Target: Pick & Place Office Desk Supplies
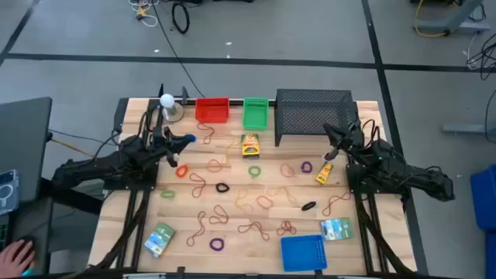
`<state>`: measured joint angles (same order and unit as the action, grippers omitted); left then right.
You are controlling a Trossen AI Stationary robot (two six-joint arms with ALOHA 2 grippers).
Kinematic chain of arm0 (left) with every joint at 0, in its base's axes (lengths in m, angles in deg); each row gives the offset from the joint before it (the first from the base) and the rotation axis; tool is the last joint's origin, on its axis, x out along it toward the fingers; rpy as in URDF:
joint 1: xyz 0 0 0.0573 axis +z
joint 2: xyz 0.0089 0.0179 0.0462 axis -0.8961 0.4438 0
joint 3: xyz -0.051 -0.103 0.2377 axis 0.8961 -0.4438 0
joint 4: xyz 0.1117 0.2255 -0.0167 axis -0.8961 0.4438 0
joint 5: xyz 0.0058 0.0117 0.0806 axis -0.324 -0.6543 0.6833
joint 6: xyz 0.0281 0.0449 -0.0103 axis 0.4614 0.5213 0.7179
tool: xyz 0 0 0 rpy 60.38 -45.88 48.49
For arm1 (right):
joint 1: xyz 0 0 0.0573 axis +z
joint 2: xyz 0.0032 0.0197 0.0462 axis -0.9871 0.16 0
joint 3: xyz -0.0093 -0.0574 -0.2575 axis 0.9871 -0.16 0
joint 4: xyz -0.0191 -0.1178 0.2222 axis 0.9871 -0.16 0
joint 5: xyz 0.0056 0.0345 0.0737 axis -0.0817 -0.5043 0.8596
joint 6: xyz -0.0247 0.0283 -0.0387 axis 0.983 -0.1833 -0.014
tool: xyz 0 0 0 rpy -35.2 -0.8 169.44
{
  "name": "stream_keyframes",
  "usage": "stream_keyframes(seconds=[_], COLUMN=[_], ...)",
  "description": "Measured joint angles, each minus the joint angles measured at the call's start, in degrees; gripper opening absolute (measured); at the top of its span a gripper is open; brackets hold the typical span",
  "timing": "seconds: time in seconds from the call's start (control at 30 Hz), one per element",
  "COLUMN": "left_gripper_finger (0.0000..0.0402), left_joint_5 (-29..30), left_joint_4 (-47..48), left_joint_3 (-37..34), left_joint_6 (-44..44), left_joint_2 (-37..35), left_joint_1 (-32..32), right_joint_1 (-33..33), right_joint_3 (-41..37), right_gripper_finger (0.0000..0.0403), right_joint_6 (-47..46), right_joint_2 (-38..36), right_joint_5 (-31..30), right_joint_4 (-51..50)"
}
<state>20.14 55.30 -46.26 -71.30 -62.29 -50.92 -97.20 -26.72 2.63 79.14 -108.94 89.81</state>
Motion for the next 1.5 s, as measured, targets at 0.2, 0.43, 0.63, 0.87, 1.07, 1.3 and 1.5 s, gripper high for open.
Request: stream_keyframes(seconds=[0.2, 0.43, 0.63, 0.87, 1.07, 1.3, 1.5], left_gripper_finger=[0.0017, 0.0018, 0.0018, 0.0018, 0.0006, 0.0019, 0.0010], left_joint_5=[0.9, 0.7, 0.8, -1.7, 1.8, 2.8, 4.0], left_joint_4=[-0.1, -0.1, -2.1, -2.6, -2.4, -1.0, -1.7], left_joint_3=[0.0, 0.0, 0.0, 0.0, 0.0, 0.0, 0.0], left_joint_6=[-6.9, -10.3, -10.0, -9.5, -6.2, -5.4, -5.2], left_joint_2=[0.0, 0.5, 0.5, 0.5, 0.8, 4.3, 6.7], left_joint_1=[0.0, 0.0, 0.0, 0.0, 0.0, 0.0, 0.0], right_joint_1=[0.0, 0.0, 0.0, 0.0, 0.0, 0.0, 0.0], right_joint_3=[0.0, 0.0, 0.0, 0.0, 0.0, 0.0, 1.9], right_gripper_finger=[0.0025, 0.0025, 0.0025, 0.0025, 0.0010, 0.0004, 0.0002], right_joint_6=[-11.7, -21.2, -23.7, -24.0, -24.2, -26.0, -25.7], right_joint_2=[0.0, 0.0, 0.0, 0.0, 0.0, 0.0, 0.1], right_joint_5=[-0.2, -0.3, 0.2, -0.1, 2.2, 5.4, 5.0], right_joint_4=[0.1, -0.2, -0.2, -0.1, -1.1, -3.4, -10.3])
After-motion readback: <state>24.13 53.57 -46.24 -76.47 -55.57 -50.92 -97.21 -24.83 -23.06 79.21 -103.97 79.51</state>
